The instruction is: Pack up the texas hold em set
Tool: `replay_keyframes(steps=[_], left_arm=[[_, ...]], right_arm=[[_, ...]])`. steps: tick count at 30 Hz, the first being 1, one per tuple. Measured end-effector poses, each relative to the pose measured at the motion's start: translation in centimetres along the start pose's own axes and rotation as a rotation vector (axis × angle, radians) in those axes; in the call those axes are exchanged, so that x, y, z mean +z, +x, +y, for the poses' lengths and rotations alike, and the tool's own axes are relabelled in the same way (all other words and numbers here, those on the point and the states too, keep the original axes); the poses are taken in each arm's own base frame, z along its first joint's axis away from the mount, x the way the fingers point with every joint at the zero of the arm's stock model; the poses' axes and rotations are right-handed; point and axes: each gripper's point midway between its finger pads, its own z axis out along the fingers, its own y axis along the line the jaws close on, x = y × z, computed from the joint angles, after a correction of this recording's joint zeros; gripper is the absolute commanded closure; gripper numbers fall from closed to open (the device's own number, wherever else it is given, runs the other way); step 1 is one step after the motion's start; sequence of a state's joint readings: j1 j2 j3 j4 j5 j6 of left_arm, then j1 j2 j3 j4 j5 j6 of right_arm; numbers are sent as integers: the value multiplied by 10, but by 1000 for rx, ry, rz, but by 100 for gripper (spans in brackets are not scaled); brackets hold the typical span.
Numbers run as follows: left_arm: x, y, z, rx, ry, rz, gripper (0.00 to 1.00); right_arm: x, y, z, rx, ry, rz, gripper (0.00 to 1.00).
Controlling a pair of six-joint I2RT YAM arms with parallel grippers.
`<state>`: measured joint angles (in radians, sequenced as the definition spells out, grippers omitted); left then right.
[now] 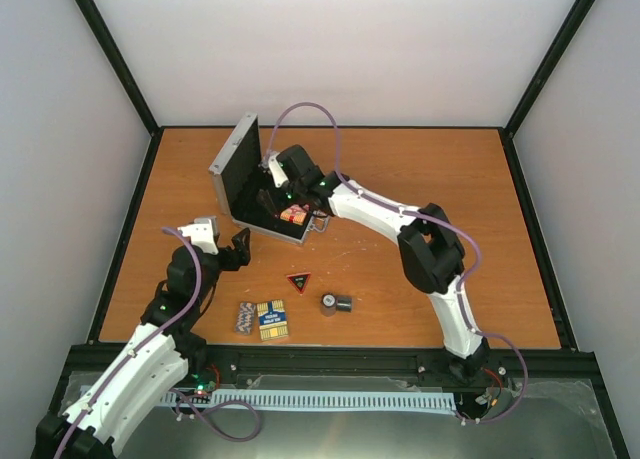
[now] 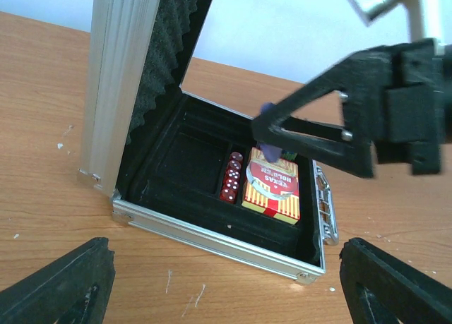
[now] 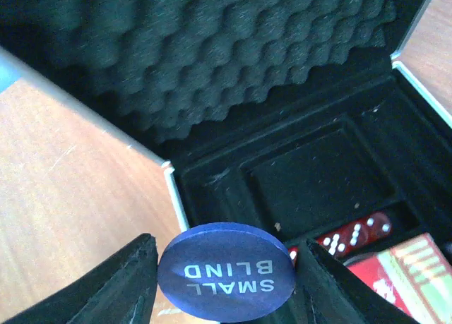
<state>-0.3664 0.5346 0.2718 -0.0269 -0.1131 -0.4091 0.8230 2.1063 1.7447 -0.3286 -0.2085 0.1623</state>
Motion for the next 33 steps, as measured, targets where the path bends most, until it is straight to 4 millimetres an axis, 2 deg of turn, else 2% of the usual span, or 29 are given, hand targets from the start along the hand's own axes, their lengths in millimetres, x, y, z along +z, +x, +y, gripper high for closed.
replay_keyframes(steps=[3, 7, 11, 15, 23, 30, 33], left_arm=[[0, 0, 0, 0, 0, 0, 12], [0, 0, 0, 0, 0, 0, 12], [0, 0, 0, 0, 0, 0, 12], [0, 0, 0, 0, 0, -1, 12], [0, 0, 0, 0, 0, -1, 12], [0, 0, 0, 0, 0, -1, 11], [0, 0, 0, 0, 0, -1, 4]], right_arm=[[19, -7, -15, 5, 28, -1, 46], [40, -5, -26, 15, 39, 18, 46], [63, 3, -34, 22, 48, 45, 46], [77, 13, -41, 30, 59, 74, 45], [88, 12, -53, 45, 65, 72, 44], [90, 10, -55, 47, 66, 71, 43], [91, 12, -54, 48, 59, 77, 42]])
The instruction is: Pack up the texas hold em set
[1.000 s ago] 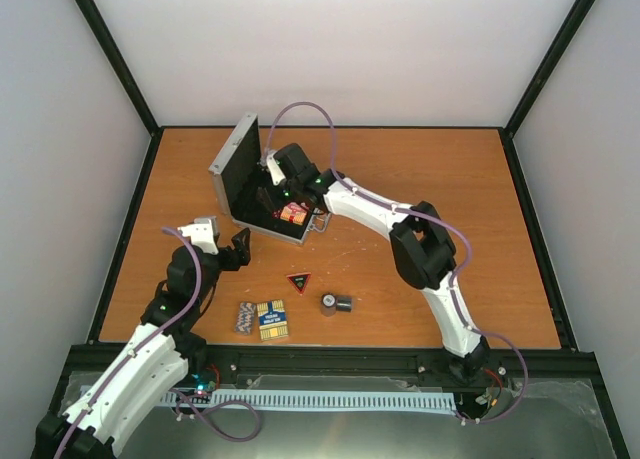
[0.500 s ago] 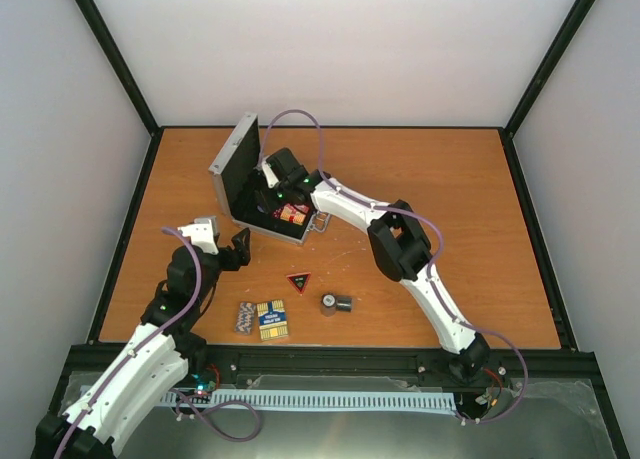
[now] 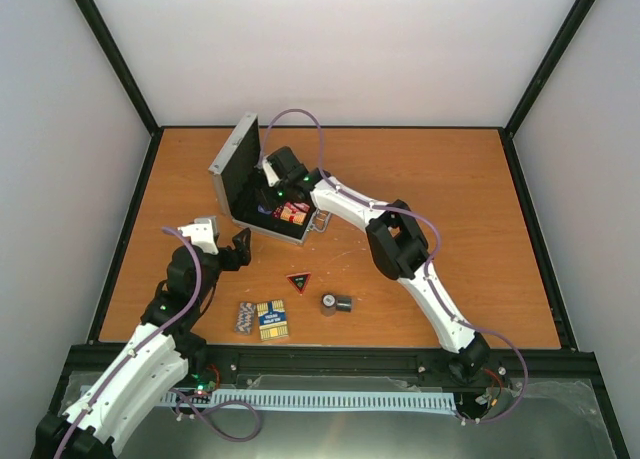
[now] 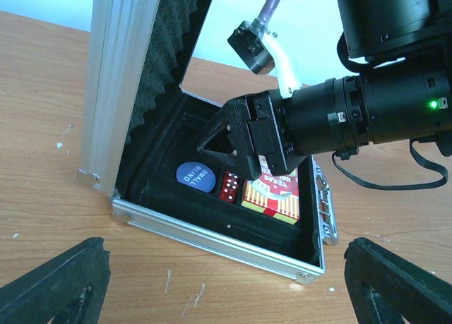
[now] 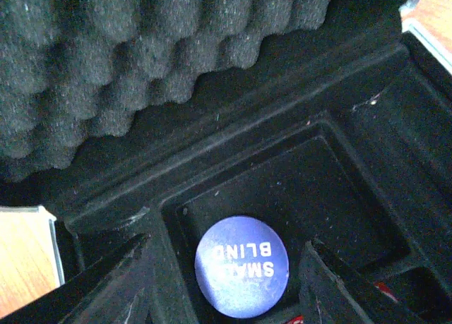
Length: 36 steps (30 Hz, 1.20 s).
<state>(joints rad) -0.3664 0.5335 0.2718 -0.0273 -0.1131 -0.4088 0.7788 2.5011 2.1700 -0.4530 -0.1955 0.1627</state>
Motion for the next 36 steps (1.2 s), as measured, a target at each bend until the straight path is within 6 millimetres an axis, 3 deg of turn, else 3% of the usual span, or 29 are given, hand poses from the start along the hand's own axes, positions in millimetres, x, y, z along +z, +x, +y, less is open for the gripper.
replay_keyframes(steps=[5, 8, 12, 13, 16, 19, 28, 31, 36], left_arm=[[0, 0, 0, -4, 1, -1, 0], [-1, -1, 0, -4, 3, -4, 0], [-2, -1, -2, -4, 9, -5, 0], [-2, -1, -2, -4, 11, -4, 0], [-1, -1, -2, -4, 12, -3, 0], [-1, 1, -2, -4, 10, 3, 0], [5, 12, 0, 2, 7, 52, 0], [7, 17, -5, 0, 27, 84, 11], [12, 27, -32, -51, 104, 193, 13]], right_arm=[[-10, 22, 1, 7, -7, 46, 32], [-42, 36, 8, 13, -15, 60, 23], [-128, 27, 29, 2, -39, -61, 11], [-161, 26, 36, -5, -49, -120, 8], [-214, 25, 42, -6, -46, -225, 3], [-257, 46, 39, 7, -12, -283, 0], [-302, 117, 1, 96, 118, -262, 0], [-312, 133, -10, 134, 160, -259, 0], [-316, 155, -33, 197, 273, -231, 0]])
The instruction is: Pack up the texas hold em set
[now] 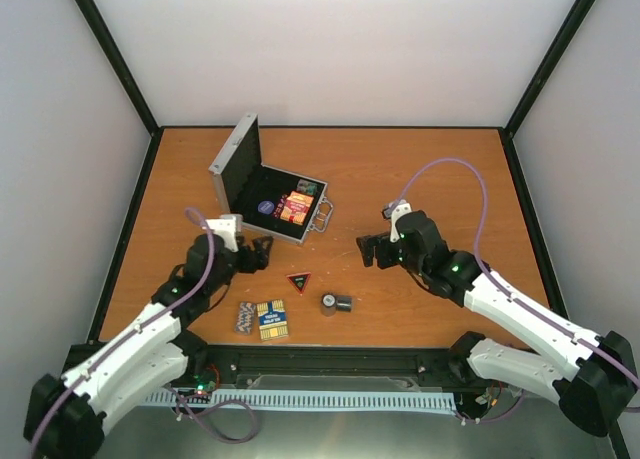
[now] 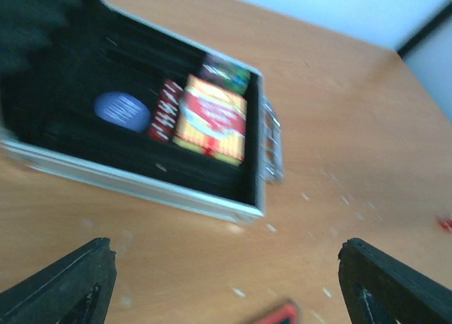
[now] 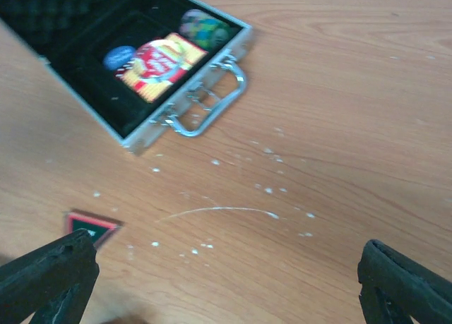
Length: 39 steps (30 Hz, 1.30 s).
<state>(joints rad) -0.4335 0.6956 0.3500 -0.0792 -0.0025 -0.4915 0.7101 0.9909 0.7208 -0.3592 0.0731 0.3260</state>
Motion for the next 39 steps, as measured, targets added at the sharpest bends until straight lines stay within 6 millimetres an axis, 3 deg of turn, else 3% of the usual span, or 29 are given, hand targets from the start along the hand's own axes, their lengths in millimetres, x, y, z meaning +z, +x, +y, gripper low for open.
replay_keyframes(steps=[5, 9, 12, 16, 24, 30, 39], left_arm=[[6, 41, -54, 34, 79, 200, 13], [7, 64, -67, 47, 46, 303, 14], [7, 88, -72, 67, 21, 390, 14], [3, 121, -68, 105, -62, 521, 17], [-18, 147, -45, 43, -197, 643, 25], [-36, 156, -31, -2, -290, 719, 27], [-52, 168, -28, -48, -330, 805, 30]], right_arm=[[-10, -4, -27, 47, 138, -63, 0], [-28, -20, -41, 99, 198, -184, 0], [-37, -21, -52, 118, 243, -252, 0], [-45, -15, -67, 124, 309, -288, 0], [-59, -11, -85, 119, 396, -342, 0], [-61, -9, -90, 118, 416, -353, 0], [-60, -8, -91, 113, 423, -352, 0]])
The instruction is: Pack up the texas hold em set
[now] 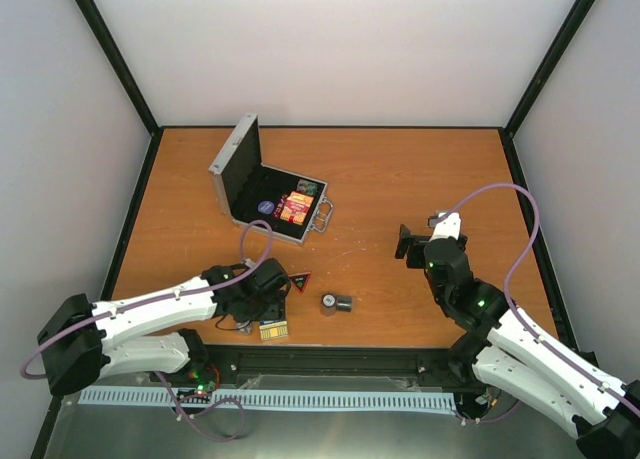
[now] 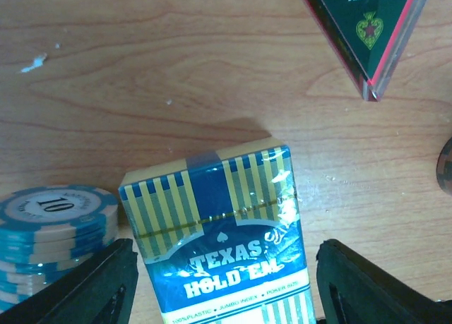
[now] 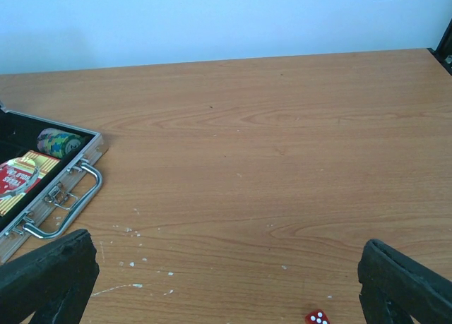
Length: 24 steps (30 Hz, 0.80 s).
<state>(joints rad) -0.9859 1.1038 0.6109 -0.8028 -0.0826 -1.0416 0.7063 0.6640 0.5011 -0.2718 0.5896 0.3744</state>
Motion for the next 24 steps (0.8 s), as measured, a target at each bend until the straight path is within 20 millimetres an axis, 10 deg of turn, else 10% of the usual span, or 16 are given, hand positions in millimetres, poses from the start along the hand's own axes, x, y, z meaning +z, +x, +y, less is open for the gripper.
replay_keyframes(steps=[24], left_arm=[[13, 15, 2, 10, 4, 60, 30]], right_arm=[[1, 3, -1, -8, 3, 5, 0]])
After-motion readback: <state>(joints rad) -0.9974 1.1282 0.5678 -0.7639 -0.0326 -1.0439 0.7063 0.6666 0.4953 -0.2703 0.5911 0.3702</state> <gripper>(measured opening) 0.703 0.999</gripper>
